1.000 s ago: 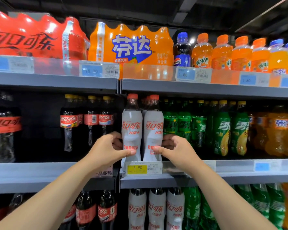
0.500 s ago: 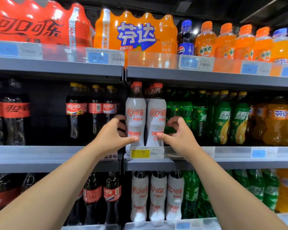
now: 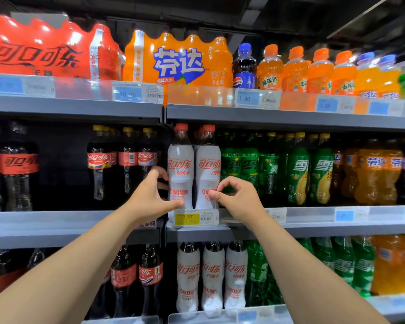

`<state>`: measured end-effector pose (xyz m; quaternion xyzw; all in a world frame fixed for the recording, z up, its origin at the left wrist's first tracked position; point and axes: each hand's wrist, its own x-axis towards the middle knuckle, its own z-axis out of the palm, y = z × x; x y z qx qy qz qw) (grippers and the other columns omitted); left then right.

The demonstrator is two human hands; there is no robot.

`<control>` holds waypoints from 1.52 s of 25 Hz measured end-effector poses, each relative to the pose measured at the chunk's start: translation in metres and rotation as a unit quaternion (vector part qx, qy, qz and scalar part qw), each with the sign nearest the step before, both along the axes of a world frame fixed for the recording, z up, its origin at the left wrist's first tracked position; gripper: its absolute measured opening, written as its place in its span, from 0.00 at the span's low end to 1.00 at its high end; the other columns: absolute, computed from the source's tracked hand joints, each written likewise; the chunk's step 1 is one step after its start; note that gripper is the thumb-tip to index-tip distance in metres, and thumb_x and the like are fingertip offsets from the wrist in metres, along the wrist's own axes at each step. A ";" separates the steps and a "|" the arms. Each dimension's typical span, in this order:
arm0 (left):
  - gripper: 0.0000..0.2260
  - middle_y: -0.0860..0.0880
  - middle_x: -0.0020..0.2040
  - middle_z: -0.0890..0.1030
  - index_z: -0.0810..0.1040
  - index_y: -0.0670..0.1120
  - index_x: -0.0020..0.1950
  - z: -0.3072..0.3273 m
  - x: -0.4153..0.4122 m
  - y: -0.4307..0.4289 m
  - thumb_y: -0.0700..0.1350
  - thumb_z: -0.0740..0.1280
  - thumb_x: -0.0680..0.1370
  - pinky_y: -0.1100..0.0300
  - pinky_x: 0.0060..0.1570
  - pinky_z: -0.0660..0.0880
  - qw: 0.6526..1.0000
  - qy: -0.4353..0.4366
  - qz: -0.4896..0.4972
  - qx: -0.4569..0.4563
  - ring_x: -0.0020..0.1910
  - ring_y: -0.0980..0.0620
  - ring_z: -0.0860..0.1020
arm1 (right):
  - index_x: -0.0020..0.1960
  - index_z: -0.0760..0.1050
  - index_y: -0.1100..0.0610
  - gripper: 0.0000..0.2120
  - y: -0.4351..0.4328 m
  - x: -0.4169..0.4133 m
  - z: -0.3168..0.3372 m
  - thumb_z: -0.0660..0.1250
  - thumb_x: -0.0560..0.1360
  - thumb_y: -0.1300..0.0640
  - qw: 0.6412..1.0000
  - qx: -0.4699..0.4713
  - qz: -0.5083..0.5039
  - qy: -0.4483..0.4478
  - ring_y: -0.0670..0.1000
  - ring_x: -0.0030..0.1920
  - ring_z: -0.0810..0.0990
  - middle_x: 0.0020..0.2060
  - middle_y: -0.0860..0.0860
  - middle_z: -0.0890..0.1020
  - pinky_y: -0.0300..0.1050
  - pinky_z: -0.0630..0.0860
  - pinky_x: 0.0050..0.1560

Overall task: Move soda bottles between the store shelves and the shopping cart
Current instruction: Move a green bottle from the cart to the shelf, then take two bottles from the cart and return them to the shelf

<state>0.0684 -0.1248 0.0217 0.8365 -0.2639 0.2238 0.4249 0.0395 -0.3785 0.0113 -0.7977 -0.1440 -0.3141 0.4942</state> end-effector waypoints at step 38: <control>0.21 0.60 0.65 0.77 0.72 0.56 0.70 -0.167 -0.454 0.273 0.59 0.66 0.79 0.70 0.64 0.69 0.957 0.021 0.288 0.031 0.67 0.63 0.73 | 0.63 0.74 0.34 0.16 0.220 -0.351 -0.115 0.70 0.76 0.40 0.954 -0.073 0.280 0.079 0.37 0.64 0.76 0.63 0.32 0.77 0.38 0.73 0.58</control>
